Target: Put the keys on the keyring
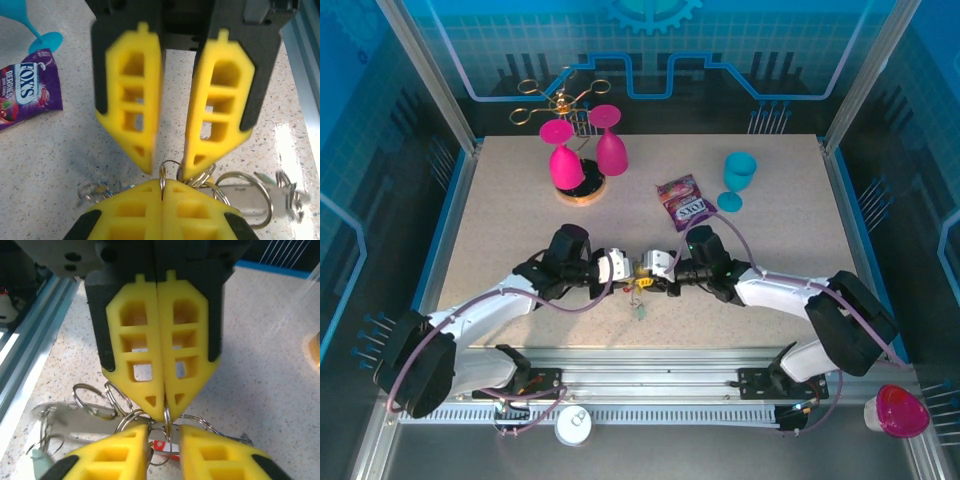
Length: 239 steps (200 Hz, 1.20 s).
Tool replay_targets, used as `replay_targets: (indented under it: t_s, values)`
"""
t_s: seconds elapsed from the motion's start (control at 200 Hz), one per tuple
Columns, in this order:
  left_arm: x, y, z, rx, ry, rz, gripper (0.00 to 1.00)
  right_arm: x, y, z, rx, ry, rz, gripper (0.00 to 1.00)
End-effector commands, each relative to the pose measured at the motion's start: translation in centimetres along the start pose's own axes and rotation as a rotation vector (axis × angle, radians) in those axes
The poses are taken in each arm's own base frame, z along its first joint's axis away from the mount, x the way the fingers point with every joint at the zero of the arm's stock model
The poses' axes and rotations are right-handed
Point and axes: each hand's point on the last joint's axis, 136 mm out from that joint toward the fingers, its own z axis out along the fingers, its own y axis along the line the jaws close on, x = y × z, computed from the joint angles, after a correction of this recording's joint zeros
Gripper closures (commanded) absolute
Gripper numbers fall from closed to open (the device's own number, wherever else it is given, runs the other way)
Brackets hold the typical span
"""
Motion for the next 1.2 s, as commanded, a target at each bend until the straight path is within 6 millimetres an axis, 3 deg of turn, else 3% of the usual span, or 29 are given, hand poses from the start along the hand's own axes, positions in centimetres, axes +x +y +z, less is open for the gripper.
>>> replay_targets:
  t_s: [0.0,0.165,0.385,0.51,0.625,0.715,0.765,0.946,1.116,1.191]
  values:
    - [-1.8,0.1,-0.6,-0.019,-0.118,0.019,1.0,-1.9,-1.0,-0.8,0.023,-0.177,0.025,0.72]
    - [-2.2,0.0,-0.7,-0.003,-0.158,-0.008,1.0,-0.4,-0.6,-0.2,0.001,-0.177,0.037,0.73]
    - [-2.1,0.1,-0.4,0.0,-0.164,-0.028,1.0,-0.5,-0.4,0.1,-0.021,-0.187,0.041,0.75]
    - [-2.2,0.1,-0.3,0.003,-0.178,-0.034,1.0,-0.8,-0.6,0.3,-0.025,-0.194,0.036,0.83]
    - [-2.4,0.1,-0.4,-0.001,-0.195,-0.043,1.0,-1.0,-0.6,0.3,-0.031,-0.2,0.032,1.0]
    - [-2.1,0.5,-0.4,-0.018,-0.175,-0.056,1.0,-1.2,-0.8,0.0,-0.024,-0.186,0.024,1.0]
    - [-1.7,0.8,-0.3,-0.035,-0.144,-0.061,0.91,-1.4,-0.7,-0.1,-0.029,-0.163,0.011,1.0]
    - [-0.2,1.6,-0.3,-0.063,0.011,-0.043,0.79,-0.1,1.1,0.0,-0.112,0.073,-0.069,1.0]
    - [-0.4,2.1,-0.6,-0.066,0.062,-0.017,0.79,-0.9,1.3,0.1,-0.114,0.15,-0.141,1.0]
    - [-1.5,2.1,-0.8,-0.059,0.022,-0.017,0.86,-1.7,1.2,0.3,-0.109,0.145,-0.154,1.0]
